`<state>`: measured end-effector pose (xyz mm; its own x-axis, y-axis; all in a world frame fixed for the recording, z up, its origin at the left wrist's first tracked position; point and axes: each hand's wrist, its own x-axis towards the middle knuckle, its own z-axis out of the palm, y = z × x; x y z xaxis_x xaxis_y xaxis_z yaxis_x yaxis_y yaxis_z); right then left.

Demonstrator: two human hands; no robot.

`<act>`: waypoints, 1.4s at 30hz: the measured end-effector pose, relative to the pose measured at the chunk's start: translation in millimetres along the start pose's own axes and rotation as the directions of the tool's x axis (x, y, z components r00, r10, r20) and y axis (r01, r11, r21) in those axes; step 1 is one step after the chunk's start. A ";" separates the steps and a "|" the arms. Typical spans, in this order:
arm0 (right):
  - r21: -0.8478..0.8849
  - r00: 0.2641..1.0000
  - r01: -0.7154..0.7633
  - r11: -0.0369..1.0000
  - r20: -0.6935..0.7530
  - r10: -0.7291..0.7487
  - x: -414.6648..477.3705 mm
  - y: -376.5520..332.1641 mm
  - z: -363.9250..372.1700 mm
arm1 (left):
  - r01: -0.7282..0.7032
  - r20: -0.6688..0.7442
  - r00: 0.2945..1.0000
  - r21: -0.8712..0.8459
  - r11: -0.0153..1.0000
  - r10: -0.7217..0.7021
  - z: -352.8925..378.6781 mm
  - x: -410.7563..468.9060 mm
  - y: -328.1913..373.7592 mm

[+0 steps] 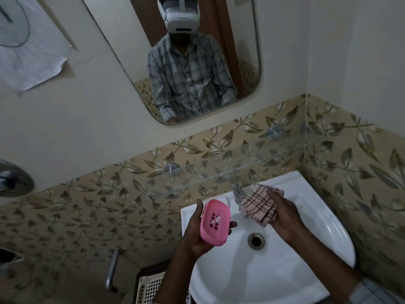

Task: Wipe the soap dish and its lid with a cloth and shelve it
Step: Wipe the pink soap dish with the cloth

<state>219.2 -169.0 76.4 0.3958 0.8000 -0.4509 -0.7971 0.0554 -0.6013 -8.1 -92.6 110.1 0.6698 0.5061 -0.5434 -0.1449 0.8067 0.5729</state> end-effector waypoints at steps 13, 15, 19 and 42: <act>-0.374 0.994 0.103 0.922 0.011 -0.107 0.8 10.0 0.0 | 0.103 0.010 0.995 0.007 0.995 -0.103 -16.3 11.6 -2.5; -0.510 0.981 0.193 0.838 0.090 -0.171 -0.3 2.6 6.5 | 0.128 0.041 0.991 0.027 0.991 -0.129 -15.3 12.9 -2.3; -0.525 0.556 0.831 0.182 0.777 -0.295 -21.9 5.8 25.0 | 0.131 0.071 0.989 0.009 0.991 -0.132 1.1 21.3 1.6; 0.207 -0.083 0.788 -0.580 0.969 0.234 -2.3 23.6 -12.4 | 0.161 -0.110 0.984 0.202 0.966 -0.141 17.7 19.4 9.0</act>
<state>205.2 -176.9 55.1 -0.6608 0.5256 0.5358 0.6797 0.7219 0.1301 16.4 -81.0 115.6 0.5992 0.4176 -0.6831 0.1156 0.7991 0.5899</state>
